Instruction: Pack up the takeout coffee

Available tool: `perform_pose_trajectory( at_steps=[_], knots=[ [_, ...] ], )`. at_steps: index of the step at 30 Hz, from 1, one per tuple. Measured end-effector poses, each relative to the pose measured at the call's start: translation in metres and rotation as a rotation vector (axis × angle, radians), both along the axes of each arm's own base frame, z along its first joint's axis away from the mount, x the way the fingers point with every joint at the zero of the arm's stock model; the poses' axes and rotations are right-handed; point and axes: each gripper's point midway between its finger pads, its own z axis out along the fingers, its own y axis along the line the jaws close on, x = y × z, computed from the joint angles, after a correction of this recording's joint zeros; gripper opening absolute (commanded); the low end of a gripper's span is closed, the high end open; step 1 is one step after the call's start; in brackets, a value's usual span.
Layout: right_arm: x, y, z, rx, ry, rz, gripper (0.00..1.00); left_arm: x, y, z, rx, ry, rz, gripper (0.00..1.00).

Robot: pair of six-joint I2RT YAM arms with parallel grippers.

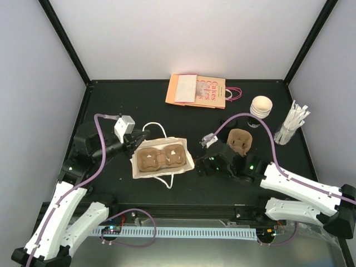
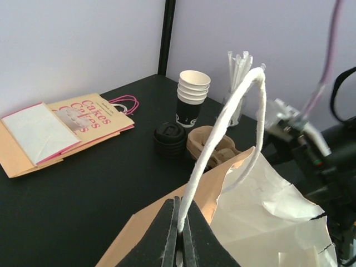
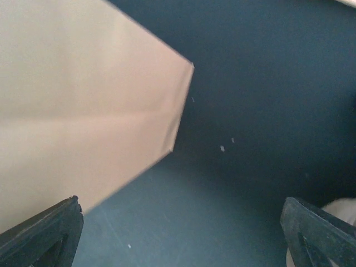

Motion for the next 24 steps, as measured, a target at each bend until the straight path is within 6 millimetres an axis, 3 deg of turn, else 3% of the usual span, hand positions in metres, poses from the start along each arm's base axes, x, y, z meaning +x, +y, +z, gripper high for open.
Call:
perform_pose_trajectory(
  at_steps=[5,9,16,24],
  knots=[
    [-0.006,-0.020,-0.044,-0.069,0.073,-0.078,1.00,-0.011,-0.001,-0.003,-0.014,0.020,-0.024,0.02],
    [-0.006,-0.029,-0.059,-0.089,0.095,-0.126,1.00,-0.022,-0.003,-0.005,-0.033,0.035,-0.064,0.02],
    [-0.010,-0.017,-0.072,-0.065,0.138,-0.097,1.00,-0.046,-0.010,-0.015,-0.073,0.077,-0.155,0.02],
    [-0.025,-0.008,-0.121,-0.036,0.252,-0.077,0.98,-0.072,-0.015,-0.023,-0.111,0.110,-0.235,0.02]
  ],
)
